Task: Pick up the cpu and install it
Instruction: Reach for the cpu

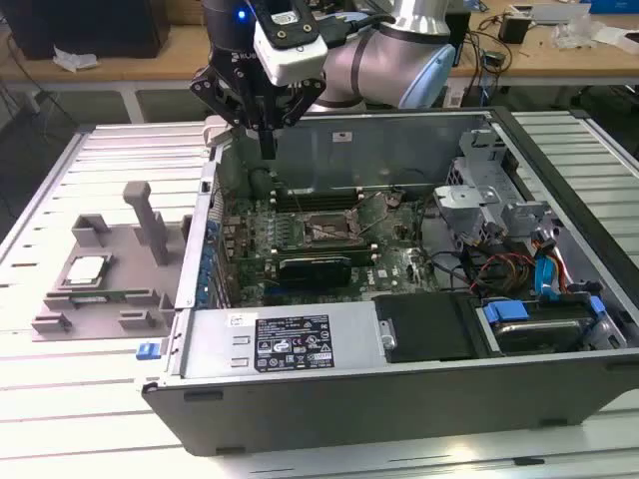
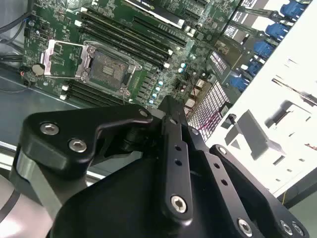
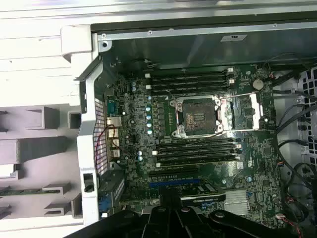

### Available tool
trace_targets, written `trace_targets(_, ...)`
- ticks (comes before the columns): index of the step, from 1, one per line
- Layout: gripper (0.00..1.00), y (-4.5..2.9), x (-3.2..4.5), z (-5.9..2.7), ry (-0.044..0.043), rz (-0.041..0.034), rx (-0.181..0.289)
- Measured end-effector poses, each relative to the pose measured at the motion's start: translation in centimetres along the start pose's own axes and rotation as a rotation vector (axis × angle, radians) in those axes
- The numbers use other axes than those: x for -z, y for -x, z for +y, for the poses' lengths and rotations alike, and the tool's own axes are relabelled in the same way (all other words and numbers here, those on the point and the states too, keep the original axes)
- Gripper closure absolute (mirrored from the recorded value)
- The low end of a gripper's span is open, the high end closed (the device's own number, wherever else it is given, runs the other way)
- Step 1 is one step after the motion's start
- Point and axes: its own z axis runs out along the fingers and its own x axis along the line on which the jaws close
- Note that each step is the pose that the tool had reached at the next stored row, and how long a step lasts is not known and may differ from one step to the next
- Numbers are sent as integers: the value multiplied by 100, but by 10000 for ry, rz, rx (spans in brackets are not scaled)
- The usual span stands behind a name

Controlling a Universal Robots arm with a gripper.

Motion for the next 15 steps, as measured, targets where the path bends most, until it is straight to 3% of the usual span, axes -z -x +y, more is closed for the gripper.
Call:
trace_targets(10, 89, -3, 0, 0, 1, -1, 0)
trace_targets(15, 89, -53, 1, -4, 1, -1, 0)
